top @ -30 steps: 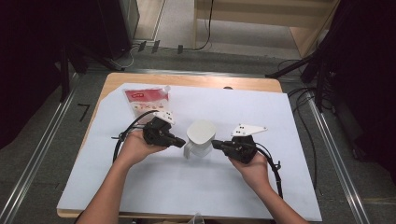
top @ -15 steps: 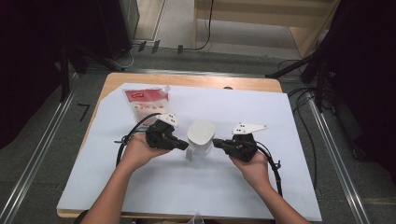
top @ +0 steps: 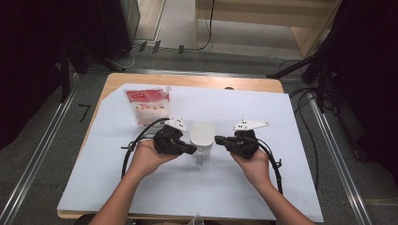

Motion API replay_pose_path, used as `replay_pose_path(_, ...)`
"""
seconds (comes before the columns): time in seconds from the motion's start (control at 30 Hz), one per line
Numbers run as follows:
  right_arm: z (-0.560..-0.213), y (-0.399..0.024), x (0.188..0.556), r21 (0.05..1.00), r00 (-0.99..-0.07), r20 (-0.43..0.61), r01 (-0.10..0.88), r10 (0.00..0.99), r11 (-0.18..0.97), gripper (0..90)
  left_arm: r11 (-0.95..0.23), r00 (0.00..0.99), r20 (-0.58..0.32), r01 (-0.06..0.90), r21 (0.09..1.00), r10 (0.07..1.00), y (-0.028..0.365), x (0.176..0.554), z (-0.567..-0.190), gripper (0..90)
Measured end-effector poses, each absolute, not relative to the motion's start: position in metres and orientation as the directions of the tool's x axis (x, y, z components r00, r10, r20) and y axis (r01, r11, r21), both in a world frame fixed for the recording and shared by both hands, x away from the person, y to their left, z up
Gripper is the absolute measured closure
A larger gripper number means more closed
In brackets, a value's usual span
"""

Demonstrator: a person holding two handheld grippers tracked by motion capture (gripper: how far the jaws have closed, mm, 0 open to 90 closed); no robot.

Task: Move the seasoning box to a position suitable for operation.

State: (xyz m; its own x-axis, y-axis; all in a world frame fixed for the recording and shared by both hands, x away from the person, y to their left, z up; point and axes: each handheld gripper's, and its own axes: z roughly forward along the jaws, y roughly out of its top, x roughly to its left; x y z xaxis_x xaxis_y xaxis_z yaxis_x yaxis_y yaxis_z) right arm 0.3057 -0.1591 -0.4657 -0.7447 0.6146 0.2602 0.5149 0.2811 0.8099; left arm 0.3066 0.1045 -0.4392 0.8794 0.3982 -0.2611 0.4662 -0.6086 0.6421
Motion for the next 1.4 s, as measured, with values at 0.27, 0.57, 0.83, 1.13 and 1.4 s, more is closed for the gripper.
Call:
replay_pose_path(0.27,-0.464,-0.159,0.306,0.813,-0.738,0.241,0.508,0.63,0.285,90.0,-0.64,0.894,-0.224,0.436,0.633,0.387,0.081,0.302,-0.444,90.0)
replay_pose_path(0.57,-0.464,-0.165,0.309,0.809,-0.735,0.253,0.518,0.629,0.28,90.0,-0.6,0.889,-0.264,0.45,0.662,0.375,0.071,0.303,-0.448,90.0)
replay_pose_path(0.83,-0.454,-0.17,0.292,0.819,-0.745,0.246,0.502,0.62,0.279,90.0,-0.624,0.895,-0.274,0.443,0.643,0.353,0.101,0.304,-0.436,84.8)
replay_pose_path(1.13,-0.443,-0.176,0.275,0.822,-0.756,0.247,0.495,0.607,0.282,90.0,-0.623,0.884,-0.276,0.463,0.63,0.378,0.13,0.308,-0.433,59.7)
replay_pose_path(1.4,-0.446,-0.17,0.264,0.816,-0.77,0.244,0.492,0.59,0.304,90.0,-0.6,0.875,-0.264,0.473,0.645,0.406,0.148,0.316,-0.431,47.0)
